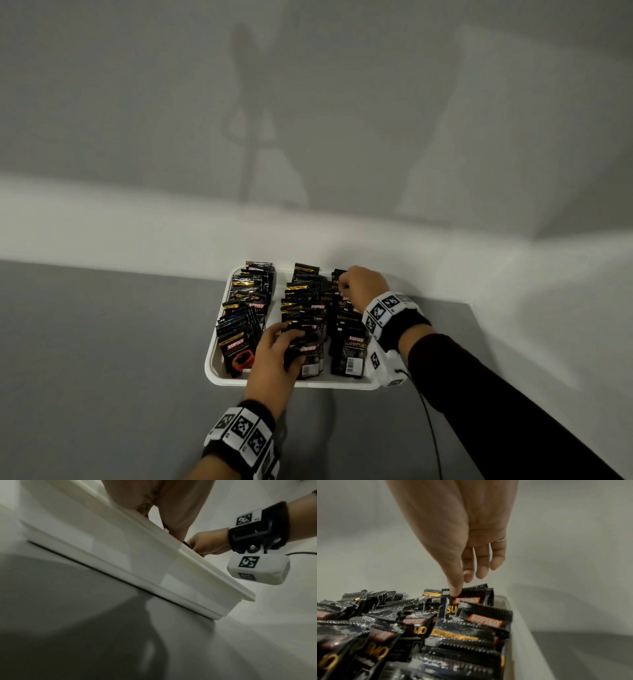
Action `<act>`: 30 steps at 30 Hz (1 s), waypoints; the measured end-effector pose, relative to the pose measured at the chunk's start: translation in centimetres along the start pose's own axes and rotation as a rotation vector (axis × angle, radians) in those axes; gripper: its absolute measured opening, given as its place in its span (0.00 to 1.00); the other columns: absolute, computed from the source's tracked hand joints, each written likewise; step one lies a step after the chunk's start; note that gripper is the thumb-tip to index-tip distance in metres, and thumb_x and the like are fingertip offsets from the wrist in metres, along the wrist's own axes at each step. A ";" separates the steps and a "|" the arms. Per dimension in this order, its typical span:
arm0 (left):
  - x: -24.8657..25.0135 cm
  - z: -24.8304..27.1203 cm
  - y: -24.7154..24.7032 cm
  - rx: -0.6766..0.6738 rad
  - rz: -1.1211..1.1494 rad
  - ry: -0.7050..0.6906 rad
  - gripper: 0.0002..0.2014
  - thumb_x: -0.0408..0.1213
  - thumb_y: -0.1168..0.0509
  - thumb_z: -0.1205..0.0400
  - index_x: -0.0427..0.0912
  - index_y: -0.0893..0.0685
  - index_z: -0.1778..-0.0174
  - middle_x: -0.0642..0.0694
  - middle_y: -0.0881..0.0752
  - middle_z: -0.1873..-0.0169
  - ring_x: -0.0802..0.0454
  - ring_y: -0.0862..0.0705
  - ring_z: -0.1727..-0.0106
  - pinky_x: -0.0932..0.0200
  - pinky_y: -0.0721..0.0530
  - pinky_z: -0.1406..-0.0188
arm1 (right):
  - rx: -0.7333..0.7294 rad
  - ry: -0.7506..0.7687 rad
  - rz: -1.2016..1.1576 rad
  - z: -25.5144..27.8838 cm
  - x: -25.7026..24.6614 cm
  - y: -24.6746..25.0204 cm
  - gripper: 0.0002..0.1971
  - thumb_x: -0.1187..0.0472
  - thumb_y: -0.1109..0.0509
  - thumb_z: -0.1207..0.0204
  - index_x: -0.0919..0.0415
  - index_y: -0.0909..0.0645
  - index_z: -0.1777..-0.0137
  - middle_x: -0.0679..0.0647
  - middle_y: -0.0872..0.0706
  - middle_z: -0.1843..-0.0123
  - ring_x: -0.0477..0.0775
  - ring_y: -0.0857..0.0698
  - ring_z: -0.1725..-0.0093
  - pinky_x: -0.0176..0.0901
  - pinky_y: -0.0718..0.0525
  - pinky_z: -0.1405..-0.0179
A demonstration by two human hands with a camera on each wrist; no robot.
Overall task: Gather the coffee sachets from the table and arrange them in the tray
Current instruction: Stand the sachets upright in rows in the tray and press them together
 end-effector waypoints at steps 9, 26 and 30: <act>-0.3 0.0 0.2 0.045 0.094 0.070 0.26 0.29 0.25 0.30 0.49 0.22 0.38 0.55 0.29 0.37 0.62 0.28 0.36 0.86 0.36 0.41 | 0.062 -0.006 -0.087 1.2 1.0 -1.7 0.11 0.65 0.38 0.21 0.58 0.15 0.46 0.56 0.13 0.44 0.57 0.16 0.46 0.48 0.18 0.44; -1.0 -0.1 -0.3 -0.004 0.182 0.144 0.36 0.31 0.27 0.27 0.51 0.34 0.25 0.69 0.25 0.45 0.74 0.26 0.42 0.91 0.34 0.50 | 0.064 -0.003 -0.251 -0.3 -2.0 -2.7 0.11 0.63 0.37 0.22 0.58 0.14 0.62 0.52 0.13 0.50 0.53 0.14 0.55 0.49 0.16 0.47; -0.6 -0.1 -0.1 -0.026 0.193 0.159 0.36 0.31 0.28 0.26 0.50 0.35 0.25 0.59 0.20 0.42 0.63 0.21 0.39 0.69 0.25 0.39 | 0.187 -0.047 -0.377 0.6 -1.3 -0.4 0.06 0.61 0.35 0.21 0.59 0.17 0.57 0.53 0.13 0.52 0.54 0.16 0.53 0.44 0.20 0.51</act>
Point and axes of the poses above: each hand's wrist, its own z-axis away from the middle knuckle, its own y-axis out of the back of the hand, x = y × z, the point moved 2 cm from there along -z, towards the middle knuckle
